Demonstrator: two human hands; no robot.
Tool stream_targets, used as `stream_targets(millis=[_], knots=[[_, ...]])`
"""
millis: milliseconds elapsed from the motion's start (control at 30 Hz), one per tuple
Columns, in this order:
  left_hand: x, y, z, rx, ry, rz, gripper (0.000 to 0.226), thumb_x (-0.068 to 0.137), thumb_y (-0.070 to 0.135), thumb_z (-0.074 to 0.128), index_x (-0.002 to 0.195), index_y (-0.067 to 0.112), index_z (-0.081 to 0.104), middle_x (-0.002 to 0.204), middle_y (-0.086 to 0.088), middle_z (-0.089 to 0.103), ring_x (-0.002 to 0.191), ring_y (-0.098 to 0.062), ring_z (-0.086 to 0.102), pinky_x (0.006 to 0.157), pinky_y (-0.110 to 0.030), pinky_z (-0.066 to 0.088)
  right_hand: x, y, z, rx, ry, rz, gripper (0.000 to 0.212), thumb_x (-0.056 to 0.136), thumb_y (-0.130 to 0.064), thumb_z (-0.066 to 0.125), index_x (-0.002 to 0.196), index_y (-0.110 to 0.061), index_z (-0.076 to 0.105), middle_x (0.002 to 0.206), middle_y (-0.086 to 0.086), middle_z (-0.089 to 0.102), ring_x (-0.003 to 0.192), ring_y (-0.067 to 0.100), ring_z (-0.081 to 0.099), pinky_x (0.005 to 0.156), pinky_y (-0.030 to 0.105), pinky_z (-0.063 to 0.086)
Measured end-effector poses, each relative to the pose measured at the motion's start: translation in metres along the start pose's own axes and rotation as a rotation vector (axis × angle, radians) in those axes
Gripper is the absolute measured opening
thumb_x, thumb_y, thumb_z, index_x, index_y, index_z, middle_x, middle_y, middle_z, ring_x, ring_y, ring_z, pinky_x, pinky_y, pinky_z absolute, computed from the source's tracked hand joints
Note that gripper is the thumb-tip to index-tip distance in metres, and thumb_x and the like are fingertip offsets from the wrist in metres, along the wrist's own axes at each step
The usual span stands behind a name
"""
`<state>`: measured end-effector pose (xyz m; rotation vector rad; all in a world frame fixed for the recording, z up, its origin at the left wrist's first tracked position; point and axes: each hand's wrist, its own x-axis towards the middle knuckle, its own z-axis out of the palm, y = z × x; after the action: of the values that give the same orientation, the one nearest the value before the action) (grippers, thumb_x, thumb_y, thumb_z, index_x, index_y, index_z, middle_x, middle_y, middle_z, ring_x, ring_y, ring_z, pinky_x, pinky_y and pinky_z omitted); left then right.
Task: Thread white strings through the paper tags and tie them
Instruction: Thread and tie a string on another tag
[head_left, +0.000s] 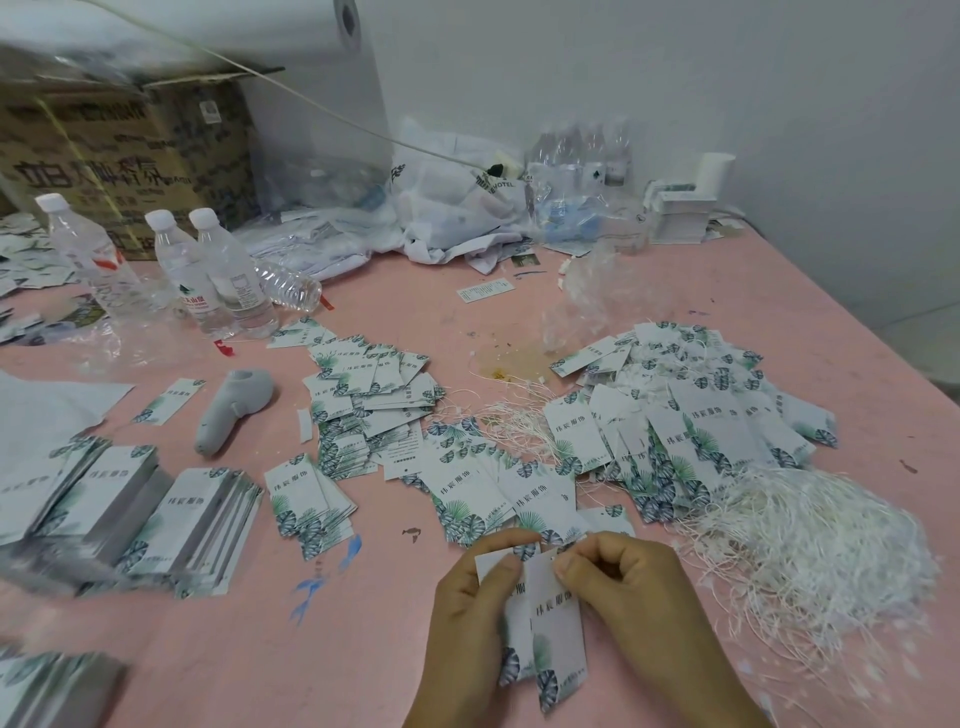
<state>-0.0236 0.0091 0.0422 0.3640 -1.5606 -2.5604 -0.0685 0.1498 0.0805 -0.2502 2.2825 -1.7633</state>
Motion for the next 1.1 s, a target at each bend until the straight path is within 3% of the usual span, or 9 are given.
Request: stream_targets(millis=[100,267,567,733,1000,1100], knots=[[-0.0004,0.0009,0.0004,0.050,-0.005,0.015,0.028,0.070,0.033,0.079,0.095,0.020,0.076,0.077,-0.016,0.073,0.063,-0.024,0.067,0.054,-0.031,0.053,0.0008,0.0023,-0.0003,-0.007,-0.027,0.013,0.021,0.084,-0.020,0.073,0.064,-0.024,0.071,0.051,-0.007,0.059,0.046,-0.001,0.047,0.047,0.011,0.037],[0.0006,0.0000,-0.0001,0.069,-0.006,0.038,0.040,0.059,0.034,0.088,0.094,0.021,0.076,0.083,-0.016,0.074,0.067,-0.025,0.068,0.058,-0.034,0.055,0.0016,0.0044,-0.0024,0.001,-0.079,0.049,0.018,0.085,-0.027,0.073,0.070,-0.017,0.072,0.052,-0.005,0.056,0.047,0.007,0.043,0.046,0.016,0.036],[0.0012,0.0001,-0.0007,0.116,0.034,0.070,0.041,0.051,0.032,0.090,0.088,0.022,0.075,0.077,-0.013,0.073,0.063,-0.023,0.064,0.057,-0.037,0.055,0.0019,-0.0010,-0.0022,0.137,-0.152,0.158,0.031,0.083,-0.018,0.073,0.054,-0.021,0.066,0.046,-0.004,0.048,0.041,0.008,0.034,0.042,0.016,0.029],[0.0016,-0.0018,-0.0035,0.155,0.047,0.081,0.037,0.056,0.030,0.090,0.088,0.022,0.075,0.079,-0.009,0.072,0.064,-0.020,0.063,0.056,-0.035,0.052,0.0015,-0.0025,-0.0029,0.175,-0.165,0.181,0.036,0.084,-0.016,0.073,0.050,-0.022,0.064,0.045,-0.006,0.051,0.039,0.004,0.040,0.042,0.013,0.032],[0.0030,-0.0030,-0.0040,0.137,0.027,0.076,0.036,0.056,0.029,0.090,0.085,0.019,0.072,0.076,-0.008,0.070,0.060,-0.018,0.061,0.052,-0.031,0.050,0.0006,-0.0029,-0.0044,0.213,-0.203,0.218,0.030,0.083,-0.017,0.073,0.054,-0.019,0.066,0.047,-0.003,0.051,0.038,0.004,0.037,0.040,0.012,0.030],[0.0050,-0.0031,-0.0041,0.059,0.076,0.063,0.033,0.055,0.023,0.087,0.082,0.016,0.070,0.077,-0.014,0.068,0.060,-0.024,0.060,0.053,-0.032,0.050,0.0011,-0.0028,-0.0073,0.218,-0.221,0.259,0.026,0.086,-0.027,0.070,0.061,-0.016,0.069,0.050,-0.001,0.053,0.037,0.007,0.035,0.038,0.016,0.025]])
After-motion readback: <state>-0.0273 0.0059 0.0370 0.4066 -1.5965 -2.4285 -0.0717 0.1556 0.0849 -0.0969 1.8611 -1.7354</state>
